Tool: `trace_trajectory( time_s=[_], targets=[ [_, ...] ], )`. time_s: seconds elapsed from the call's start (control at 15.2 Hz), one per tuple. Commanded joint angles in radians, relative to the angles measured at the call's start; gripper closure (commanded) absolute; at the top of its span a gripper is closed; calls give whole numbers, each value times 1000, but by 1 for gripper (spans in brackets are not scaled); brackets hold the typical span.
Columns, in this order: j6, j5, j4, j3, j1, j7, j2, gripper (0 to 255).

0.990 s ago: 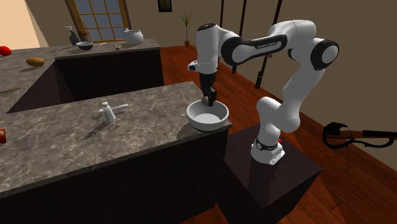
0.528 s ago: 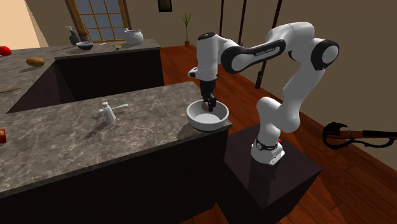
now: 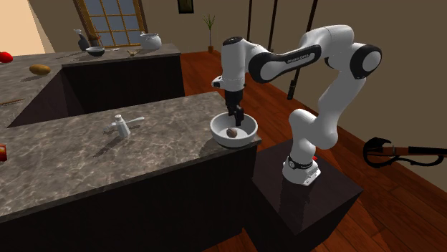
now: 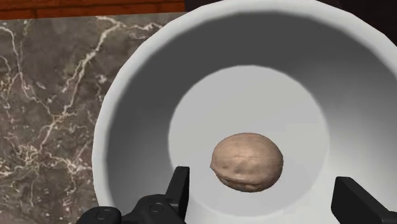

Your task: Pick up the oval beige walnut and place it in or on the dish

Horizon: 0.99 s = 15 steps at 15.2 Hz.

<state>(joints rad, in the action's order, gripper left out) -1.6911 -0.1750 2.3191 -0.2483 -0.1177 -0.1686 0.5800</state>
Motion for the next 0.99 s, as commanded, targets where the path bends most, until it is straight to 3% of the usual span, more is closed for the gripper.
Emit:
trace_trajectory(
  time_s=[0.0,0.2,0.46,0.92],
  targets=[
    [0,0,0,0,0,0,0,0],
    [0,0,0,0,0,0,0,0],
    [121,14,-143,13,8,-6,-23,0],
    [121,14,-143,13,8,-6,-23,0]
  ],
)
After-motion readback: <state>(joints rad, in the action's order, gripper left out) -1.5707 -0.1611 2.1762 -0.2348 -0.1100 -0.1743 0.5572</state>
